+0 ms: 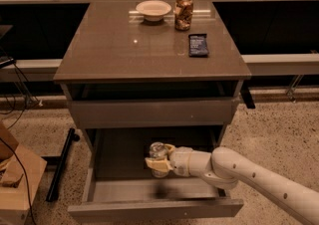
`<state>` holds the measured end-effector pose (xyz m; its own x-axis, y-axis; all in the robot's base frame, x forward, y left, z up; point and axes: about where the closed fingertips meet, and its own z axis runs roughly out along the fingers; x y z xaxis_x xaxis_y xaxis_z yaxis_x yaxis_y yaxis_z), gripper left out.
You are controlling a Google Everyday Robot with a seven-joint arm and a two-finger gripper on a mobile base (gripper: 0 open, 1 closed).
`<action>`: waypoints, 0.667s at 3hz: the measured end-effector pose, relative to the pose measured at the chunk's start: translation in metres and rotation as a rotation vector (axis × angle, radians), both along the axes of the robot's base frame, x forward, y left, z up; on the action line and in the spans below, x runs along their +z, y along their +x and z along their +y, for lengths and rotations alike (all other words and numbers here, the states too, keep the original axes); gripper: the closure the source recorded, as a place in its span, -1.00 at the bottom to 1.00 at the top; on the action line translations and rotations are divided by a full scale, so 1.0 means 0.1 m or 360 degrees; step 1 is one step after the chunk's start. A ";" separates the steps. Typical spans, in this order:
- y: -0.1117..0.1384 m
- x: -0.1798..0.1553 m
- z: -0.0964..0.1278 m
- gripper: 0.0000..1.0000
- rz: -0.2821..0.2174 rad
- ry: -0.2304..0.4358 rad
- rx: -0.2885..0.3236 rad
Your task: Place 7up can into middle drawer
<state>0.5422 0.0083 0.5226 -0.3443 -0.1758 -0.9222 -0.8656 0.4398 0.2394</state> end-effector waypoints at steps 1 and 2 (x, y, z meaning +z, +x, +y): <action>0.08 -0.22 -0.17 1.00 -0.0025 0.0045 -0.0021; 0.13 -0.38 -0.24 1.00 -0.0002 0.0028 -0.0007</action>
Offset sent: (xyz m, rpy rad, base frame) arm 0.0205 -0.0369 -0.0552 0.0027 0.0126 -0.0033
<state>0.5557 -0.0156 0.4851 -0.3438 -0.1579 -0.9257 -0.8639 0.4395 0.2459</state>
